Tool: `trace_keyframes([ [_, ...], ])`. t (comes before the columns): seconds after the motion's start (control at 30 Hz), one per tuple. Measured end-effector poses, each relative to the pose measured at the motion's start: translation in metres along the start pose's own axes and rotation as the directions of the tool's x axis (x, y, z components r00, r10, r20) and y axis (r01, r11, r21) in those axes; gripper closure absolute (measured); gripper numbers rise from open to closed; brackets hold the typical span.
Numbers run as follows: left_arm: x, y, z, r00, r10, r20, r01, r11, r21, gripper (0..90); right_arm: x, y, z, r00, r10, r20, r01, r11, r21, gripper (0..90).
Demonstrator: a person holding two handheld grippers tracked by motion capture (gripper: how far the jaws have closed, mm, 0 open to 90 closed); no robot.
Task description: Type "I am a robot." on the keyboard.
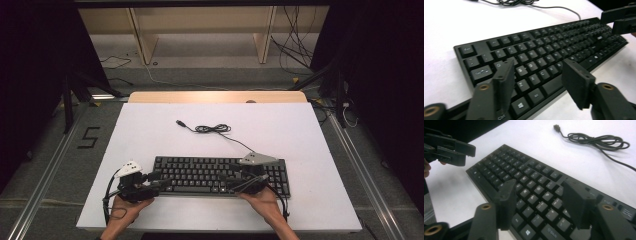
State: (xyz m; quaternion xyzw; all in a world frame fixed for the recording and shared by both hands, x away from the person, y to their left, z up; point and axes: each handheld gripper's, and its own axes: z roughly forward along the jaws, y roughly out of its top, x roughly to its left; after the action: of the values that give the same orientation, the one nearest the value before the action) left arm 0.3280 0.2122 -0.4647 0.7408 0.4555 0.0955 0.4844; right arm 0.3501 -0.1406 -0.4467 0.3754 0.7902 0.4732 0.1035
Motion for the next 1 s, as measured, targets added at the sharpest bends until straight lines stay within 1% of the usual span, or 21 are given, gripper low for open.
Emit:
trace_keyframes([
  [0.07, 0.002, 0.0, 0.001, 1.0, -0.001, -0.008, 0.001, 1.0, 0.008, 48.0, 0.001, 0.002, 0.006, 1.0, -0.005, -0.004, 0.005, 0.9999, 0.009, 53.2],
  [0.1, 0.003, -0.001, 0.001, 1.0, -0.002, -0.009, 0.002, 0.9999, 0.012, 48.0, 0.001, 0.002, 0.006, 1.0, -0.005, -0.004, 0.005, 0.9999, 0.009, 53.2],
  [0.2, 0.005, -0.001, 0.001, 0.9996, 0.0, -0.029, 0.0, 0.9998, 0.019, 54.5, 0.003, 0.004, 0.013, 1.0, -0.008, -0.005, 0.008, 0.9997, 0.025, 59.0],
  [0.33, 0.007, -0.002, 0.002, 0.999, 0.0, -0.046, 0.002, 0.9994, 0.036, 63.8, 0.003, 0.005, 0.023, 0.9999, -0.01, -0.008, 0.01, 0.9992, 0.038, 66.1],
  [0.57, 0.01, -0.003, 0.004, 0.9978, 0.015, -0.064, -0.01, 0.9972, 0.074, 77.6, 0.004, 0.008, 0.036, 0.9999, -0.011, -0.004, 0.011, 0.9979, 0.064, 77.8],
  [0.77, 0.012, -0.003, 0.005, 0.9963, 0.023, -0.083, -0.015, 0.9958, 0.091, 87.0, 0.005, 0.009, 0.047, 0.9999, -0.011, 0.005, 0.011, 0.996, 0.089, 86.9],
  [0.87, 0.013, -0.003, 0.005, 0.9962, 0.023, -0.084, -0.015, 0.9952, 0.097, 88.8, 0.007, 0.01, 0.052, 0.9998, -0.015, 0.014, 0.013, 0.995, 0.099, 90.0],
  [1.0, 0.014, -0.003, 0.006, 0.9957, 0.03, -0.088, -0.02, 0.9937, 0.111, 88.9, 0.008, 0.011, 0.059, 0.9995, -0.02, 0.022, 0.018, 0.9933, 0.114, 90.0],
])
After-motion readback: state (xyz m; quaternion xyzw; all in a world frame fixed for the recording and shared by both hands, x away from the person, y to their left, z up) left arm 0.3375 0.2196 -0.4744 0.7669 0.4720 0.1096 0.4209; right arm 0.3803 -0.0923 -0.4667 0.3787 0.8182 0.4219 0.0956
